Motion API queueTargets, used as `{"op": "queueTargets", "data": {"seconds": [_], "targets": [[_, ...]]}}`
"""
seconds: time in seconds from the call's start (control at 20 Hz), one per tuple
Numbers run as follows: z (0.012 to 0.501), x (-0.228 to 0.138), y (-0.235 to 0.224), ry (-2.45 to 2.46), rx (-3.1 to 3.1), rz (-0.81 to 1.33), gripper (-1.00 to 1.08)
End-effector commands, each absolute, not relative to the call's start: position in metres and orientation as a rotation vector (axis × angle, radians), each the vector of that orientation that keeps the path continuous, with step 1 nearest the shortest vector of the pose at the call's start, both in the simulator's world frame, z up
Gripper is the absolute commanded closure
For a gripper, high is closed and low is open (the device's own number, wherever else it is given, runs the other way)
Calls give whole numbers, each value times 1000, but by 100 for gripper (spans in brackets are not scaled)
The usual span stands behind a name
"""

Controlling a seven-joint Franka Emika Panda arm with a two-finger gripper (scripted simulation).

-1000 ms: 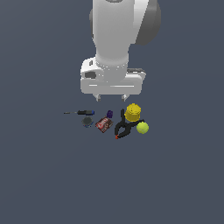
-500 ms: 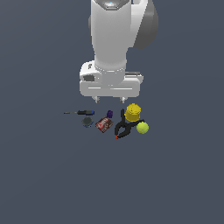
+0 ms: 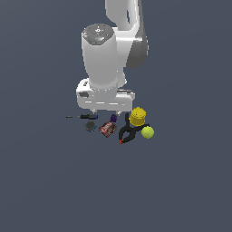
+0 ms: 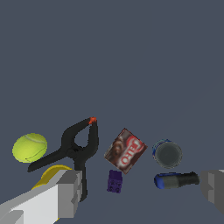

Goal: Pick up a designated object from a clutter of objects.

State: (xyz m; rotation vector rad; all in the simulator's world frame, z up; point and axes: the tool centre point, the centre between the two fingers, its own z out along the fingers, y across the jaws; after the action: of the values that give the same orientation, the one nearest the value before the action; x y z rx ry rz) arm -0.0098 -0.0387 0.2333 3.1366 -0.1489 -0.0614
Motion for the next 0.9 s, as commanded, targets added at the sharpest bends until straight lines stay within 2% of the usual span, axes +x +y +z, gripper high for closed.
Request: {"op": "queueTargets", "data": {"seconds": [0.0,0.5,0.85], "targets": [[213,-13,-51,-203,3140,-56,-92],[127,-44,-107,-462,3125,-25,-92],[86,-71,-136,-602,3093,-9,-92]]}}
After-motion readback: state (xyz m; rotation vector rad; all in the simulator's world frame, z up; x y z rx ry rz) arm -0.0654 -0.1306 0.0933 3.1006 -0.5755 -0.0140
